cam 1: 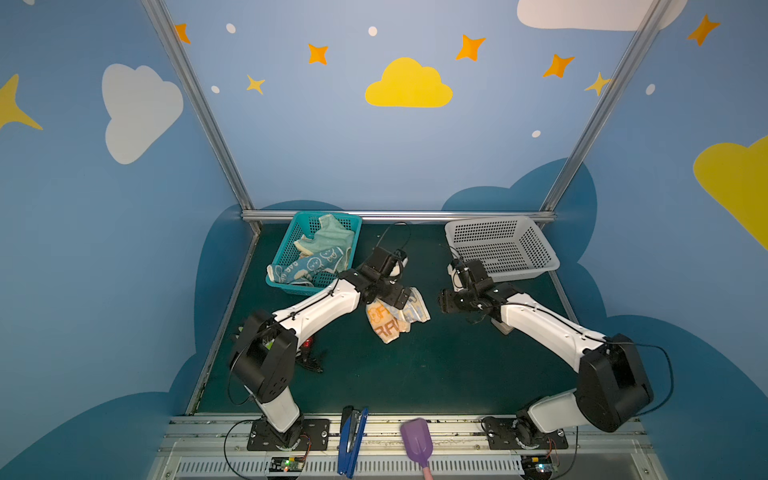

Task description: Fold and stack the towels

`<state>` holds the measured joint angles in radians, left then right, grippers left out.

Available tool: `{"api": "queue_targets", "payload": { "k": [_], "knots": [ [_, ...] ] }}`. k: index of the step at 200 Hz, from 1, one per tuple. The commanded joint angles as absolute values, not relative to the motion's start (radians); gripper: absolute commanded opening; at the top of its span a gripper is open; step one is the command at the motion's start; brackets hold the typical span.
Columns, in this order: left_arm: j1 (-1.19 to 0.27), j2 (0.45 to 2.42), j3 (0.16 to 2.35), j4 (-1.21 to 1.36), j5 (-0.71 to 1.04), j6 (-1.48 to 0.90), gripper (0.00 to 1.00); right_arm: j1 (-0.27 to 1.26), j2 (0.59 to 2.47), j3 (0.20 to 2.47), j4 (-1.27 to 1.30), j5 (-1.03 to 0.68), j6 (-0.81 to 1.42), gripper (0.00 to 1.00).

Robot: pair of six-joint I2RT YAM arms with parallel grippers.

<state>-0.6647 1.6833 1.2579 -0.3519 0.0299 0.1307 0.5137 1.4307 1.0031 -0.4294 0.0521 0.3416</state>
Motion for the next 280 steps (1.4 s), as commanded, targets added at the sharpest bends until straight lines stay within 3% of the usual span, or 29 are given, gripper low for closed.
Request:
{"api": "queue_targets", "payload": {
  "k": [1,80,134,221,280],
  "knots": [
    [-0.696,1.672,1.264,-0.288,-0.024,0.336,0.99,0.469,1.374,1.016,-0.527,0.1,0.366,0.68],
    [-0.838,1.917,1.45,-0.442,-0.198,0.526,0.97,0.38,1.241,0.934,-0.55,0.092,0.357,0.69],
    [-0.864,2.005,1.516,-0.519,-0.138,0.539,0.83,0.374,1.244,0.899,-0.53,0.078,0.346,0.65],
    [-0.859,2.108,1.576,-0.573,-0.124,0.561,0.77,0.373,1.257,0.902,-0.521,0.072,0.345,0.64],
    [-0.848,2.142,1.586,-0.552,-0.152,0.554,0.63,0.371,1.243,0.894,-0.525,0.083,0.345,0.64]
  ]
}}
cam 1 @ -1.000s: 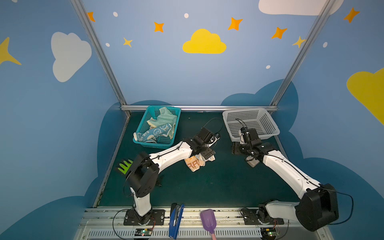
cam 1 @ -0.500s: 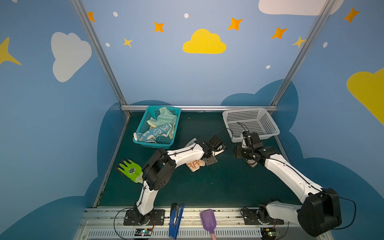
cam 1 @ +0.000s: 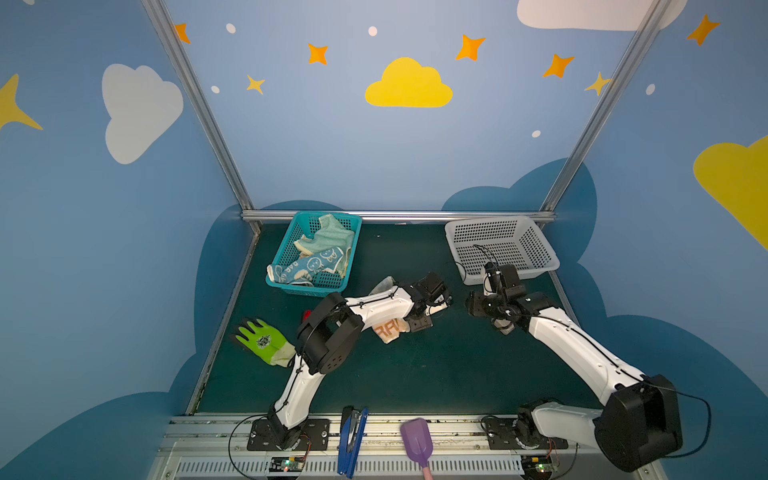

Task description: Fold and stack the towels

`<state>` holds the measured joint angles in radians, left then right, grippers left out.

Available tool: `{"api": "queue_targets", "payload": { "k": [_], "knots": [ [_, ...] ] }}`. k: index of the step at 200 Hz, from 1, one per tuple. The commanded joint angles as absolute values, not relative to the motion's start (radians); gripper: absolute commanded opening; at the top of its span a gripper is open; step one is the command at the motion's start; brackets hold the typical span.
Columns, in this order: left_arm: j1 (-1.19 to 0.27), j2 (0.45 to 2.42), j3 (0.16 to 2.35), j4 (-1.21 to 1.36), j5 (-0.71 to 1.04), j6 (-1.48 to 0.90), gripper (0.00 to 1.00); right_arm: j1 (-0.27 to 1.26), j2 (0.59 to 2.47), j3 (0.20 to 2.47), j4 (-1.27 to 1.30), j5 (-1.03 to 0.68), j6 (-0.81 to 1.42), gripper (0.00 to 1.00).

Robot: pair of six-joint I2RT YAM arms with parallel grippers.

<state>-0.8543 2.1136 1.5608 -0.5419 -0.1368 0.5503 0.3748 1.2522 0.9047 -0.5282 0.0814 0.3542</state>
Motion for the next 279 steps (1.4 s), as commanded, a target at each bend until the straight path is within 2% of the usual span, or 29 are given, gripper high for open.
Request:
{"api": "queue_targets", "payload": {
  "k": [1,22,40,53,73,96,100,191,224,259,279],
  "knots": [
    [-0.848,2.142,1.586,-0.552,-0.152,0.555,0.63,0.371,1.244,0.894,-0.525,0.083,0.345,0.64],
    [-0.848,2.151,1.588,-0.546,-0.153,0.553,0.53,0.372,1.247,0.894,-0.525,0.083,0.346,0.64],
    [-0.847,2.163,1.591,-0.546,-0.156,0.551,0.51,0.371,1.245,0.894,-0.525,0.083,0.348,0.64],
    [-0.847,2.172,1.592,-0.551,-0.156,0.551,0.45,0.372,1.244,0.893,-0.525,0.083,0.348,0.64],
    [-0.846,2.185,1.603,-0.571,-0.154,0.545,0.31,0.37,1.24,0.889,-0.526,0.086,0.349,0.64],
    [-0.843,2.186,1.609,-0.575,-0.147,0.532,0.06,0.37,1.238,0.884,-0.523,0.086,0.351,0.64],
    [-0.844,2.183,1.609,-0.572,-0.145,0.528,0.04,0.37,1.238,0.882,-0.523,0.086,0.352,0.64],
    [-0.808,1.948,1.623,-0.565,0.008,0.375,0.04,0.368,1.212,0.853,-0.423,0.051,0.299,0.64],
    [-0.79,1.835,1.611,-0.57,0.078,0.307,0.04,0.368,1.129,0.771,-0.204,-0.04,0.178,0.64],
    [-0.756,1.717,1.526,-0.527,0.265,0.252,0.04,0.368,1.052,0.641,0.096,-0.188,0.024,0.65],
    [-0.754,1.668,1.462,-0.49,0.298,0.243,0.04,0.367,1.044,0.625,0.162,-0.264,-0.067,0.65]
  ]
}}
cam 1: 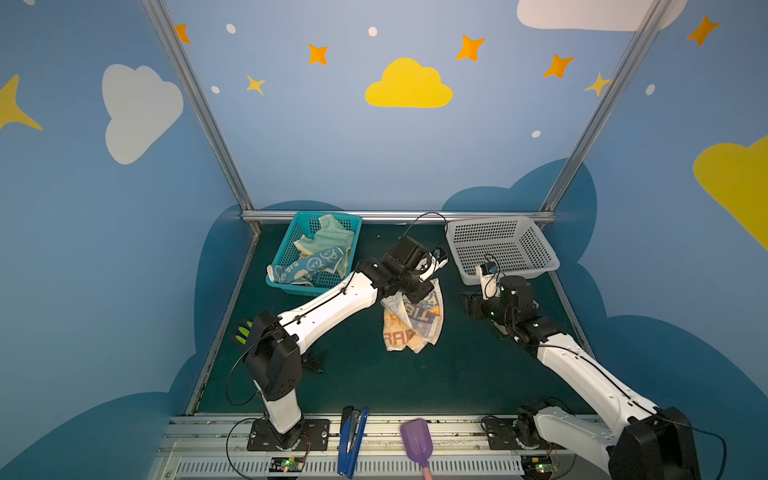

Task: Fold and stack the towels
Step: 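Lift the cream towel with left gripper while right gripper grasps its other corner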

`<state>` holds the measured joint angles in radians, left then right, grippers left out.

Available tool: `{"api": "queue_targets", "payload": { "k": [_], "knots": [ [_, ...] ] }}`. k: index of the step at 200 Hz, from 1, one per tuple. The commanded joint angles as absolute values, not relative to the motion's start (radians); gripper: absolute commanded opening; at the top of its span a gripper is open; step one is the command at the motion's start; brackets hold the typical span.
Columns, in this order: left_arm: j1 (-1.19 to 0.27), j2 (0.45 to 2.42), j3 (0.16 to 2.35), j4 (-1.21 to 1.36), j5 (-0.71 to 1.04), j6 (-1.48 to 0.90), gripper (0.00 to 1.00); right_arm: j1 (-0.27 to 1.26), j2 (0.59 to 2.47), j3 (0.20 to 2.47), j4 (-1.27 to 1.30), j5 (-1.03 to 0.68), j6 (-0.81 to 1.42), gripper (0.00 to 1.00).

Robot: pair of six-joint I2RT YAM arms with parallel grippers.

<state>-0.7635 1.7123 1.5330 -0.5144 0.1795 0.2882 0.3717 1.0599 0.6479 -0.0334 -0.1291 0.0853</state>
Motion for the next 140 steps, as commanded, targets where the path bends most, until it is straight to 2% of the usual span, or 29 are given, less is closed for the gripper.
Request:
{"api": "queue_targets", "payload": {
  "k": [1,19,33,60,140],
  "knots": [
    [-0.754,1.667,1.461,-0.488,0.299,0.243,0.04,0.368,1.044,0.627,0.162,-0.265,-0.07,0.65],
    [-0.753,1.648,1.438,-0.479,0.309,0.233,0.04,0.369,1.056,0.66,0.13,-0.335,-0.101,0.65],
    [-0.753,1.641,1.437,-0.475,0.302,0.226,0.04,0.37,1.074,0.707,0.072,-0.455,-0.158,0.65],
    [-0.75,1.629,1.432,-0.463,0.296,0.224,0.04,0.378,1.117,0.721,0.082,-0.56,-0.105,0.65],
    [-0.739,1.542,1.352,-0.426,0.311,0.242,0.04,0.397,1.26,0.713,0.173,-0.576,0.012,0.62]
  ]
}}
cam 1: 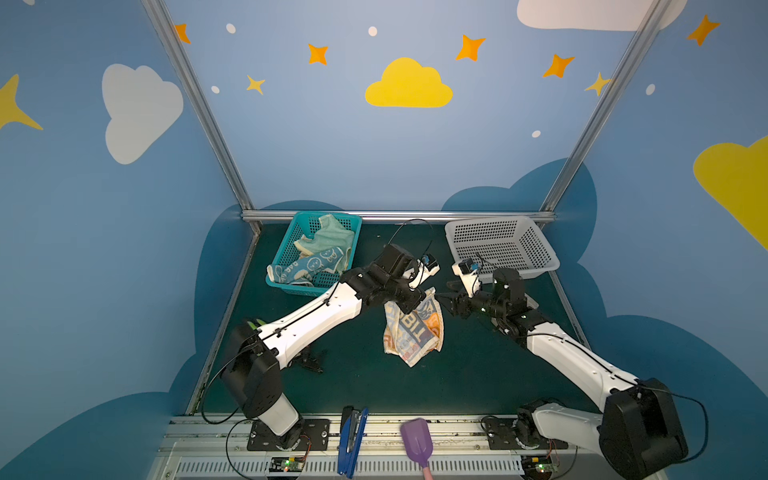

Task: Fold and stack the towels
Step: 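Lift the cream towel with left gripper while right gripper grasps its other corner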

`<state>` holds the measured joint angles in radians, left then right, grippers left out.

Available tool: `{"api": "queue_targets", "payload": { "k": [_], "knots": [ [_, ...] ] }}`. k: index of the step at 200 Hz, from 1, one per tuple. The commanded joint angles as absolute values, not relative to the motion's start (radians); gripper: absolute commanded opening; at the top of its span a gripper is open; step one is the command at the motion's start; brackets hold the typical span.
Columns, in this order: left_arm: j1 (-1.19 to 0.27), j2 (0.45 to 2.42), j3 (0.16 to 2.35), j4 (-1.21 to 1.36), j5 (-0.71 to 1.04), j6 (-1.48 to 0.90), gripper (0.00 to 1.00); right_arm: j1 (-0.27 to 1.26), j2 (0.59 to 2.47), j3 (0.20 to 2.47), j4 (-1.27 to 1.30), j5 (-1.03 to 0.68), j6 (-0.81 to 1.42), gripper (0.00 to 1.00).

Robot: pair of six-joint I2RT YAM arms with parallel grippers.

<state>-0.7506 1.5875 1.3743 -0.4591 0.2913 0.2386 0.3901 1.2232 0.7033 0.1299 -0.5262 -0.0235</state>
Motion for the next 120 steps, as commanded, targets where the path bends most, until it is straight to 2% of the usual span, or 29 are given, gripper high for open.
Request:
{"api": "queue_targets", "payload": {
  "k": [1,44,92,108,120],
  "knots": [
    [-0.739,1.54,1.351,-0.425,0.311,0.241,0.04,0.398,1.263,0.713,0.176,-0.579,0.012,0.62],
    [-0.725,1.512,1.315,-0.396,0.324,0.227,0.04,0.428,1.318,0.685,0.284,-0.653,0.031,0.6],
    [-0.713,1.511,1.304,-0.395,0.346,0.23,0.04,0.49,1.386,0.712,0.322,-0.657,0.005,0.59],
    [-0.711,1.507,1.298,-0.396,0.348,0.233,0.04,0.502,1.414,0.728,0.333,-0.655,-0.006,0.54],
    [-0.709,1.502,1.295,-0.399,0.344,0.235,0.04,0.506,1.429,0.739,0.342,-0.654,-0.015,0.46]
  ]
}}
